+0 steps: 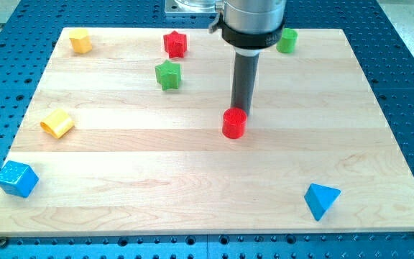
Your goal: Move the red circle to the top left of the triangle
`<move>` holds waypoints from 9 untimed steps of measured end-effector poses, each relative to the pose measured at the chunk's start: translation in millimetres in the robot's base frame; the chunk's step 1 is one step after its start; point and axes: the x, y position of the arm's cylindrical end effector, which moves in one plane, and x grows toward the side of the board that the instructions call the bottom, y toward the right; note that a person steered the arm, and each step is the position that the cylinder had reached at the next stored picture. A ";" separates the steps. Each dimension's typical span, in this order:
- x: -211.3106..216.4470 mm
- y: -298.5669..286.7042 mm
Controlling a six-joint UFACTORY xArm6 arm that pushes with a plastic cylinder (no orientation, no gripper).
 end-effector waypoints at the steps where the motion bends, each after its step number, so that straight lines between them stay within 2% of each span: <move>1: 6.5 27.8; 2: -13.2 -74.4; 3: 15.1 -59.5; 4: 15.1 52.9; 5: 43.7 126.8; 6: 70.8 133.2; 7: 2.5 90.0; 8: 52.8 49.3; 9: 79.4 111.4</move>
